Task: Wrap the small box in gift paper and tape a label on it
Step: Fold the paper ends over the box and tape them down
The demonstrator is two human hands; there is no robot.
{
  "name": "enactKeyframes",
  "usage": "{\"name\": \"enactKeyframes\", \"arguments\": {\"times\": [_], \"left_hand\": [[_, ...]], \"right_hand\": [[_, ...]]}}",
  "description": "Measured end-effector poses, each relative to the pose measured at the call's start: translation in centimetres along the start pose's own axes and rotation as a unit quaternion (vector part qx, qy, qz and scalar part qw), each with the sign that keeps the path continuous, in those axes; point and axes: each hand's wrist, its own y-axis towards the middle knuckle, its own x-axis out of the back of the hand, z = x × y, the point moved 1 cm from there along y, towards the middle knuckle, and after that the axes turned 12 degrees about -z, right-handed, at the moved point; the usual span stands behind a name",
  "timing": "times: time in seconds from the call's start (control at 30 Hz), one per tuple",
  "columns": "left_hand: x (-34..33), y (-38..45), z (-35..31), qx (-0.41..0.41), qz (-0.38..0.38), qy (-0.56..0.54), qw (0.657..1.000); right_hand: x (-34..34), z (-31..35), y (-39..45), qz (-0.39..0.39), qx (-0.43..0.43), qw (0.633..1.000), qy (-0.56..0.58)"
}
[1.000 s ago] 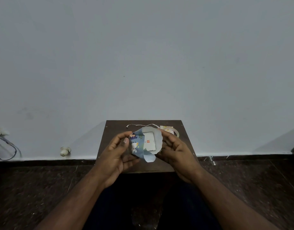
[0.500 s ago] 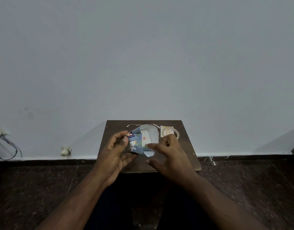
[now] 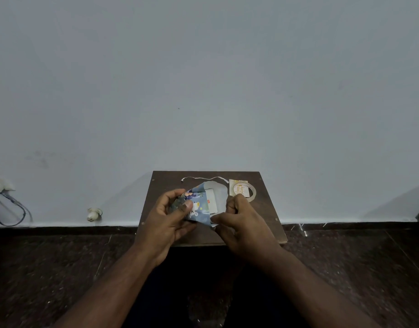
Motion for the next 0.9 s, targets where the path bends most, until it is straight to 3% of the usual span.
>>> {"name": "enactKeyframes", "arguments": {"times": [0.33,0.47,0.53,0.67,0.83,0.9], "left_hand": [[0.2,0.0,0.3,-0.028,-0.041,0.043,0.998],[0.1,0.0,0.4,-0.036,-0.044,0.053,0.997],[0.0,-0.1,0.3,-0.036,-0.042,0.051,0.997],[0.0,-0.4,0.0,-0.030,-0.028,0.046,0.998],[-0.1,-0.7,-0.2,-0.011,-0.005,0.041,0.999],[-0.1,-0.8,-0.4,-0.004,0.009,0.039,0.999]], "right_hand": [[0.7,0.9,-0.2,-0.007,0.066,0.998,-0.023],[0.6,0.5,-0.2,-0.014,-0.012,0.998,0.060],[0.8,0.5,0.2,-0.064,-0.075,0.985,0.138],[1.0,0.1,1.1,-0.133,-0.278,0.906,0.289],[1.1,-0.7,1.6,-0.047,-0.445,0.748,0.490],[1.2,-0.9,1.5,-0.031,-0.436,0.765,0.472]]}}
